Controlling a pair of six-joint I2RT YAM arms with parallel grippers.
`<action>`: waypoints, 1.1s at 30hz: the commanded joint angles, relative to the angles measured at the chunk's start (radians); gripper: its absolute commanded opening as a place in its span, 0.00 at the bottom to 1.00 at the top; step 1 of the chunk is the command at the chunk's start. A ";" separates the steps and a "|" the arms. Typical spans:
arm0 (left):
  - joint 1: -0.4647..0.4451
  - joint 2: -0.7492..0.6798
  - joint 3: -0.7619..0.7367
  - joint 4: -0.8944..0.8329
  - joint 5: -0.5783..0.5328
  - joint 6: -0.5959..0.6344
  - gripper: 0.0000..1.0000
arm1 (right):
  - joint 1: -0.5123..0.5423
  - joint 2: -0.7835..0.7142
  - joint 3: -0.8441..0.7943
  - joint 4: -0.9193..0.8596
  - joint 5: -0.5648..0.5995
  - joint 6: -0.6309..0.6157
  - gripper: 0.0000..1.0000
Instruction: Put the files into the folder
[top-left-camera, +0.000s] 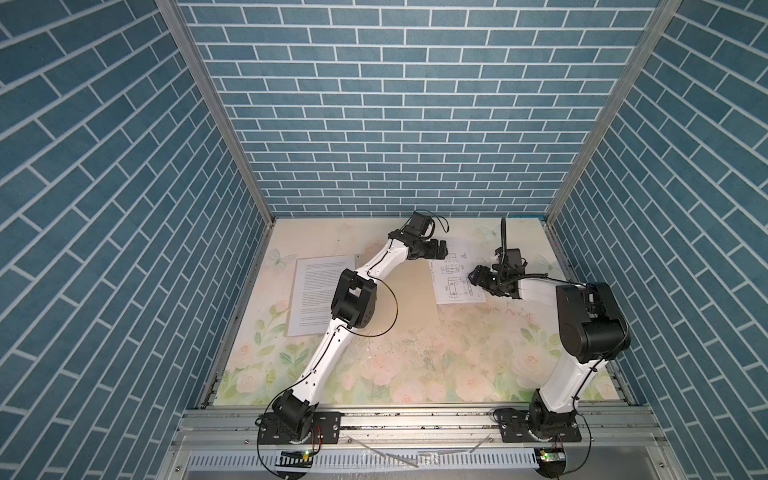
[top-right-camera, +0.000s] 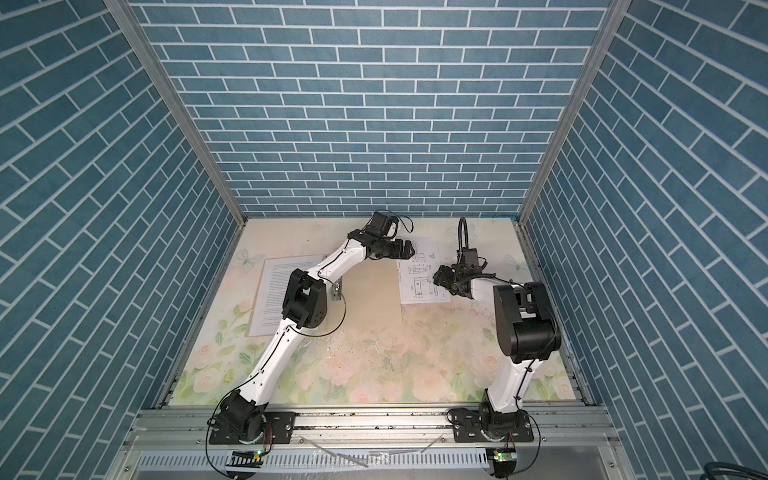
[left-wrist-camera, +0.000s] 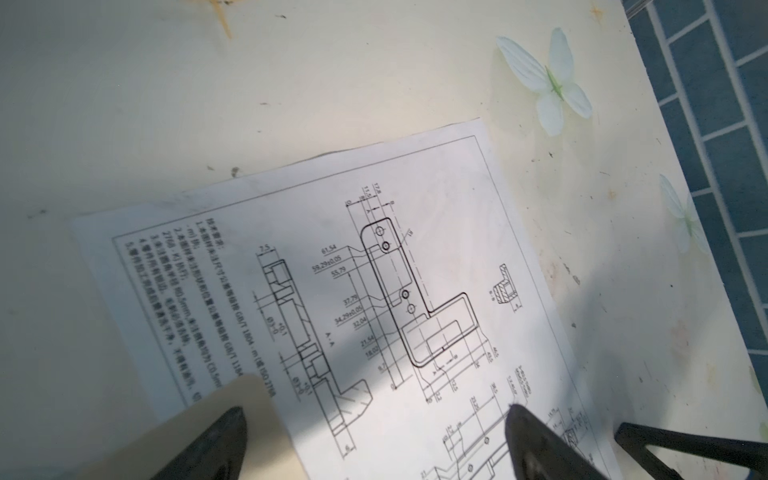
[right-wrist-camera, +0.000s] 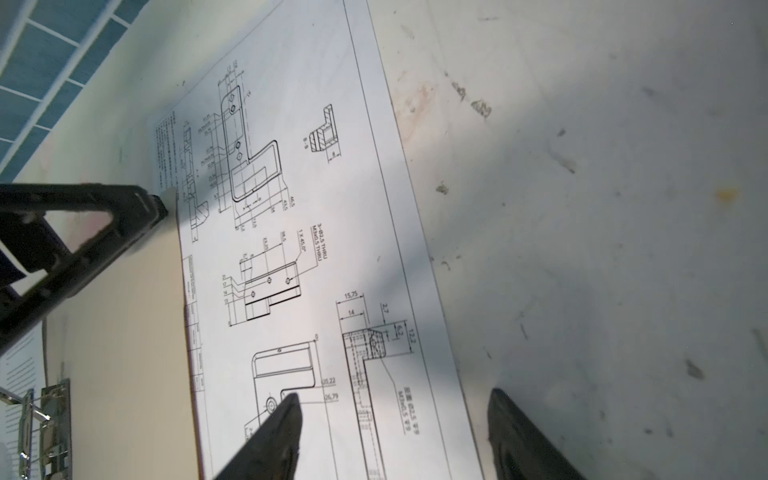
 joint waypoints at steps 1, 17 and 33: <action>-0.026 0.035 -0.043 -0.081 0.028 -0.011 0.97 | -0.004 -0.010 -0.056 -0.048 -0.021 0.052 0.70; -0.044 -0.110 -0.248 -0.006 0.014 -0.013 0.96 | -0.005 -0.067 -0.109 -0.055 -0.032 0.073 0.68; -0.043 -0.232 -0.429 0.047 0.016 0.002 0.94 | 0.068 -0.159 -0.119 -0.063 0.005 0.134 0.64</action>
